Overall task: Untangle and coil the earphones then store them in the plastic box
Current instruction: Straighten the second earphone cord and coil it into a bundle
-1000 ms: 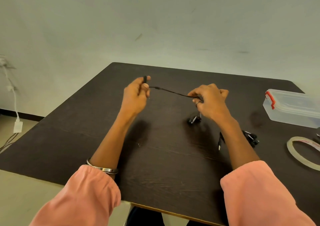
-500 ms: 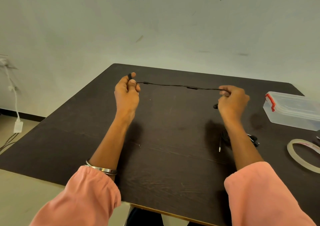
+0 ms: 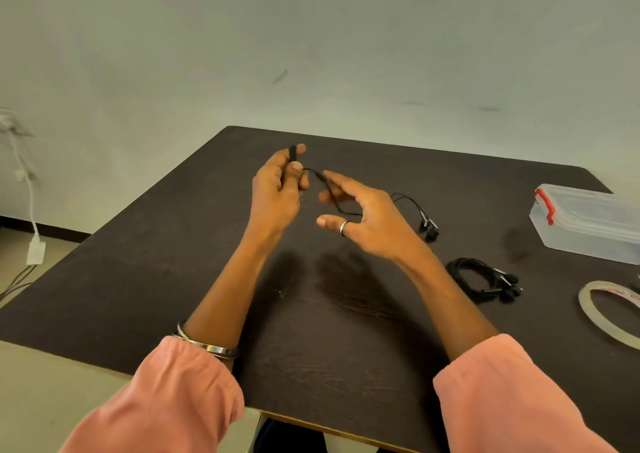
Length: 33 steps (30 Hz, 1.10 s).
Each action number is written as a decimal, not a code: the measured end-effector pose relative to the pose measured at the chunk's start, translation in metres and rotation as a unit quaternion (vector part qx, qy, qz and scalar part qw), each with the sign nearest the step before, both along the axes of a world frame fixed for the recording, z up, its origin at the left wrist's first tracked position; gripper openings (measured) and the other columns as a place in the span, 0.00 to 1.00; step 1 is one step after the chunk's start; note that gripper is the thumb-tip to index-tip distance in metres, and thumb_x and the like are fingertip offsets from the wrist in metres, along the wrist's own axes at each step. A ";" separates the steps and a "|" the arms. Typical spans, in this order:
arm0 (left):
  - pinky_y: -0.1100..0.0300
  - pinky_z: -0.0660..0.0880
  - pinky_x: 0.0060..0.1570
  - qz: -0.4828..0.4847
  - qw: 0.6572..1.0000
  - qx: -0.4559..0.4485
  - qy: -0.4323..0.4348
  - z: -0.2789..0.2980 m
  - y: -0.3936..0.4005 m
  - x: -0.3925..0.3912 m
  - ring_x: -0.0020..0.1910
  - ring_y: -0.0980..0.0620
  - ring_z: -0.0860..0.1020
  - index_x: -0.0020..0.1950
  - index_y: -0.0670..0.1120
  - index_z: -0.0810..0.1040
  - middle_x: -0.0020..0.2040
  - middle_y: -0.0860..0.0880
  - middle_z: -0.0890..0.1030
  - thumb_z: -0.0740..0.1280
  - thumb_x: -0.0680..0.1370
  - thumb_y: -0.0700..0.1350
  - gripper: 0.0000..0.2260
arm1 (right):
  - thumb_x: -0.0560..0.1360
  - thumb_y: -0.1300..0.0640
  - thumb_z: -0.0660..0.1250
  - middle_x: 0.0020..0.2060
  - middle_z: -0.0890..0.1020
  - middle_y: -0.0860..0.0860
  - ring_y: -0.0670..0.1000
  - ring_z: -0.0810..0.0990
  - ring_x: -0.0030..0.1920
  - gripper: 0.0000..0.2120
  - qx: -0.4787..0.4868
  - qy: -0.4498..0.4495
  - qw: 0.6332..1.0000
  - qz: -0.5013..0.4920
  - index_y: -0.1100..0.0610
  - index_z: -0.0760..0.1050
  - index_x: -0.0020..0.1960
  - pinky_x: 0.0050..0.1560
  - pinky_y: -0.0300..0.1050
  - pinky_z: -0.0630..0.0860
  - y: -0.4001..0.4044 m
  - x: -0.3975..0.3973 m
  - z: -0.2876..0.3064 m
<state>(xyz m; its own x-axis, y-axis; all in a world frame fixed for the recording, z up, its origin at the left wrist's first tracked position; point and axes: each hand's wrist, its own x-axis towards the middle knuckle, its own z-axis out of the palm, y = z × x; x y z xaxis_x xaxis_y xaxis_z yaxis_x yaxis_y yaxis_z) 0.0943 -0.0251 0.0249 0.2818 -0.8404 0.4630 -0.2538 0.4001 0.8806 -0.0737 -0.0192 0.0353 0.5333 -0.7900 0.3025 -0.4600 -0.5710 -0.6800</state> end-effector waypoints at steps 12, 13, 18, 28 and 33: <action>0.65 0.68 0.32 0.112 0.981 0.053 0.153 0.002 -0.004 0.015 0.32 0.59 0.69 0.62 0.46 0.75 0.35 0.52 0.73 0.55 0.83 0.42 0.12 | 0.77 0.67 0.65 0.43 0.84 0.52 0.42 0.81 0.39 0.10 -0.077 -0.220 0.940 -0.251 0.56 0.81 0.53 0.43 0.37 0.79 -0.033 -0.062 0.010; 0.65 0.68 0.32 0.103 0.983 0.053 0.140 0.001 -0.003 0.013 0.32 0.59 0.69 0.62 0.47 0.75 0.35 0.52 0.73 0.55 0.83 0.42 0.12 | 0.76 0.70 0.62 0.45 0.84 0.54 0.43 0.82 0.42 0.13 -0.102 -0.215 0.937 -0.256 0.58 0.81 0.53 0.46 0.39 0.80 -0.035 -0.062 0.004; 0.66 0.67 0.32 0.082 0.988 0.057 0.115 0.001 -0.001 0.007 0.31 0.59 0.69 0.62 0.46 0.75 0.34 0.52 0.73 0.55 0.84 0.41 0.12 | 0.72 0.73 0.58 0.55 0.81 0.53 0.56 0.74 0.59 0.23 -0.206 -0.080 0.913 -0.342 0.58 0.77 0.61 0.58 0.51 0.69 -0.041 -0.057 -0.015; 0.64 0.71 0.34 0.005 0.998 0.034 0.061 -0.001 0.002 -0.002 0.32 0.59 0.71 0.62 0.47 0.74 0.35 0.51 0.74 0.56 0.83 0.40 0.11 | 0.74 0.46 0.69 0.65 0.77 0.48 0.43 0.72 0.66 0.30 -0.066 -0.092 0.993 -0.031 0.55 0.67 0.72 0.67 0.38 0.68 0.002 0.003 -0.003; 0.64 0.71 0.34 -0.058 0.997 0.049 0.006 -0.005 -0.001 -0.003 0.31 0.60 0.72 0.63 0.43 0.74 0.33 0.51 0.74 0.55 0.83 0.38 0.12 | 0.75 0.61 0.69 0.43 0.82 0.49 0.45 0.81 0.40 0.18 0.052 -0.195 0.976 -0.080 0.57 0.75 0.65 0.43 0.39 0.79 0.001 0.015 -0.007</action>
<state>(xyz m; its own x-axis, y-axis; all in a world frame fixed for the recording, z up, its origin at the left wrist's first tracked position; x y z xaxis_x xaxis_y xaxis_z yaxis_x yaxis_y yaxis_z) 0.0911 -0.0263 0.0197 0.1853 -0.9085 0.3746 -0.2009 0.3381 0.9194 -0.0592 -0.0183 0.0281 0.2607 -0.8908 0.3721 -0.2325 -0.4320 -0.8714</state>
